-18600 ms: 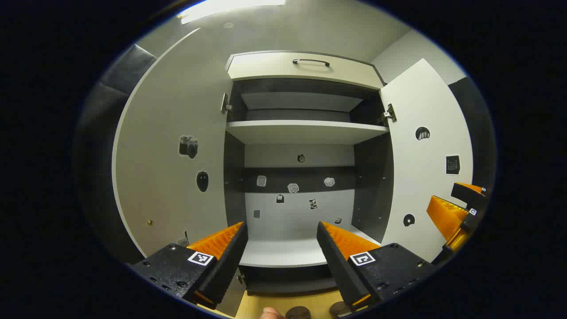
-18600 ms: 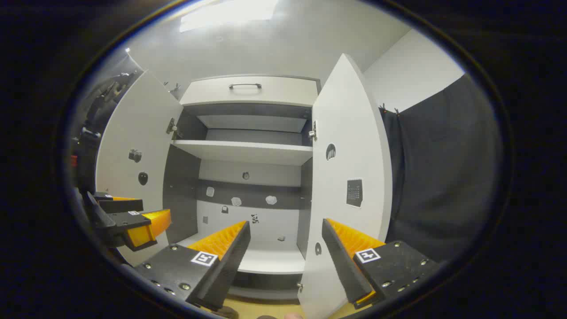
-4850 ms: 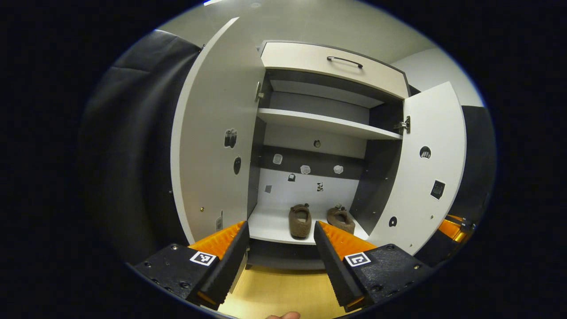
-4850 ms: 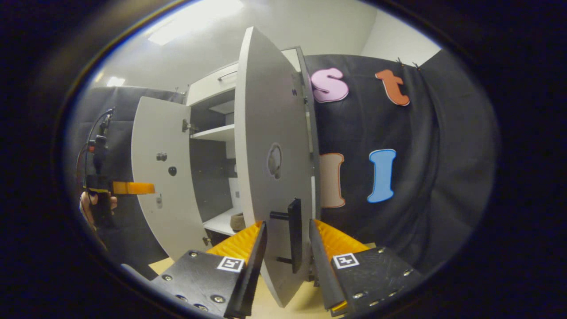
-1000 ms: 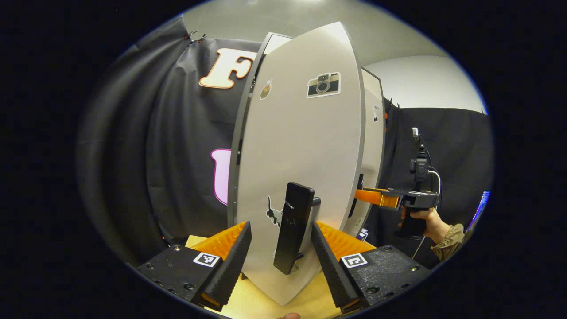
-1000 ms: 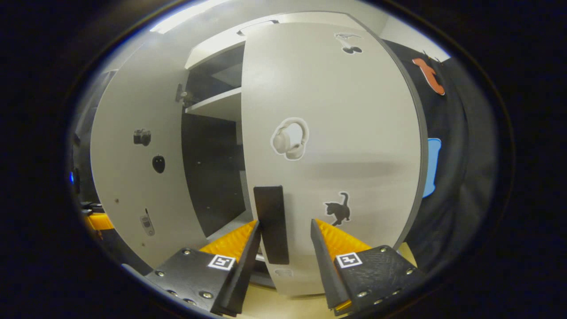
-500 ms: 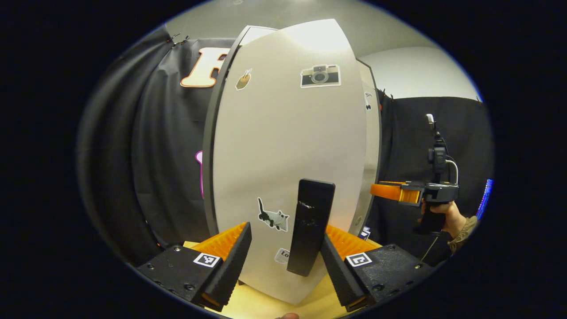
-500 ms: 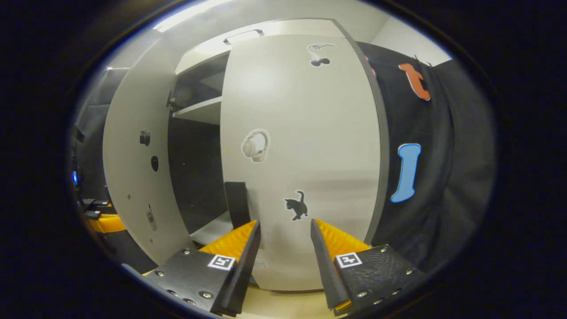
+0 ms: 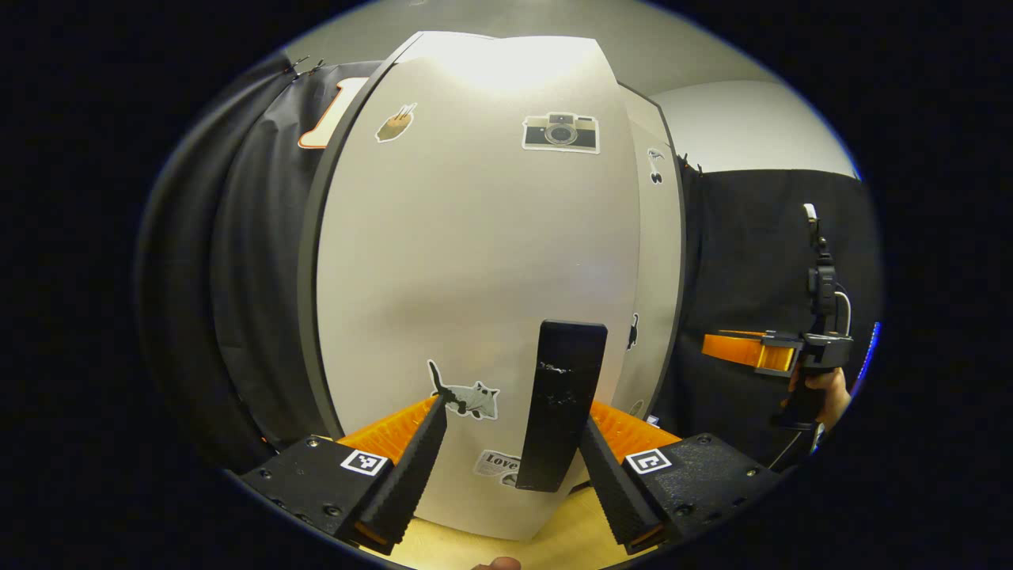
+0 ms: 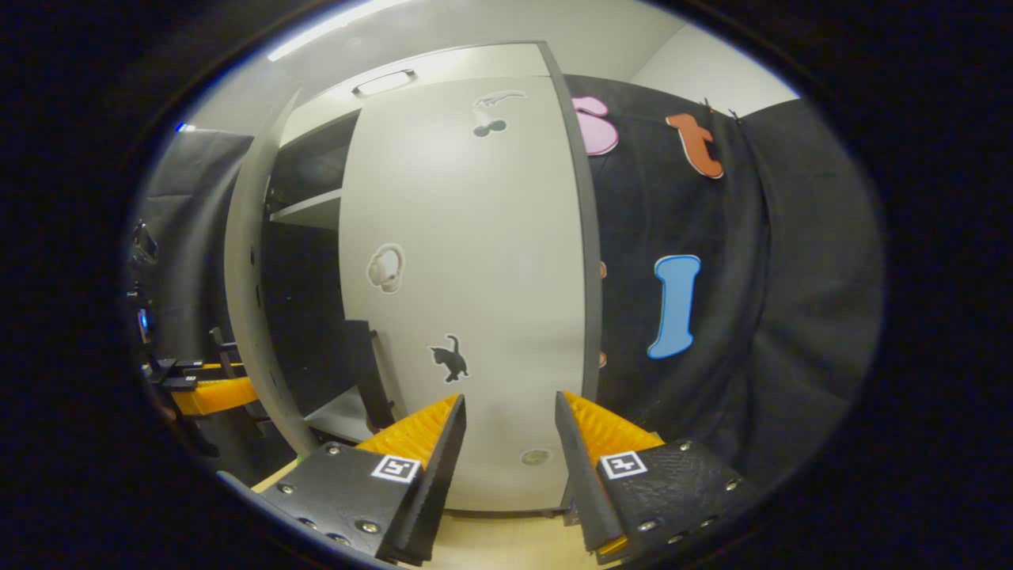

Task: Grab one shoe with the right hand and put it into the shoe cabinet, grab the other shoe with the left hand and put it into the shoe cabinet; then close the right door with the right hand and the left door with the left hand.

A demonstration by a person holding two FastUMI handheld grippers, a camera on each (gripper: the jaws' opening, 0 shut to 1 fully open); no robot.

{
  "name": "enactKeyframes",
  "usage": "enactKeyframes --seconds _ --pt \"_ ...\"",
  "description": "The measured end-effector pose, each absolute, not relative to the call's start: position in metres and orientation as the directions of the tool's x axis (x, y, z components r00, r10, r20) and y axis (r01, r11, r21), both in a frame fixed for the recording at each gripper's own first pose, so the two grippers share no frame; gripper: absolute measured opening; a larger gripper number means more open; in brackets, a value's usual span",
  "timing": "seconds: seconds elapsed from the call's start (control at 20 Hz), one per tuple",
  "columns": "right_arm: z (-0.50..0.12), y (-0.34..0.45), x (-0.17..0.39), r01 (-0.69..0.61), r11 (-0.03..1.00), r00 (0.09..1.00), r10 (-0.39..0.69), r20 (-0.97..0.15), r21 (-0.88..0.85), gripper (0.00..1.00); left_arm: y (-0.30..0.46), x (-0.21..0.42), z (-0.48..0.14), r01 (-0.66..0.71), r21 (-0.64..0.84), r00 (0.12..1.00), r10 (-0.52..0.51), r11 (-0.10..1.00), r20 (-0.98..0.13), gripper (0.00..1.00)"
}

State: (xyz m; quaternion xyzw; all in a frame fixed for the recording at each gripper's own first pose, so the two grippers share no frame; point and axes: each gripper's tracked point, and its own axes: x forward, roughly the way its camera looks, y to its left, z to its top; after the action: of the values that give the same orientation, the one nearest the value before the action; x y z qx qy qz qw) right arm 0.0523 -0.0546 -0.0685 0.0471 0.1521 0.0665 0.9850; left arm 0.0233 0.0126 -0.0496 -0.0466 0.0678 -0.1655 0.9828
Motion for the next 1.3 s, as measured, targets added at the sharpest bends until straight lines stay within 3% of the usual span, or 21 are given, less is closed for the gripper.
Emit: enactKeyframes --seconds 0.5,1.3 --pt "-0.075 -0.103 0.039 -0.032 0.991 0.947 0.071 -0.312 0.131 0.68 -0.006 0.056 -0.052 0.295 -0.126 0.942 -0.310 0.947 -0.125 0.94" --pt "-0.083 -0.115 0.042 -0.032 0.989 0.941 0.078 -0.330 0.141 0.65 -0.009 0.066 -0.053 0.235 -0.109 0.961 -0.248 0.966 -0.125 0.96"
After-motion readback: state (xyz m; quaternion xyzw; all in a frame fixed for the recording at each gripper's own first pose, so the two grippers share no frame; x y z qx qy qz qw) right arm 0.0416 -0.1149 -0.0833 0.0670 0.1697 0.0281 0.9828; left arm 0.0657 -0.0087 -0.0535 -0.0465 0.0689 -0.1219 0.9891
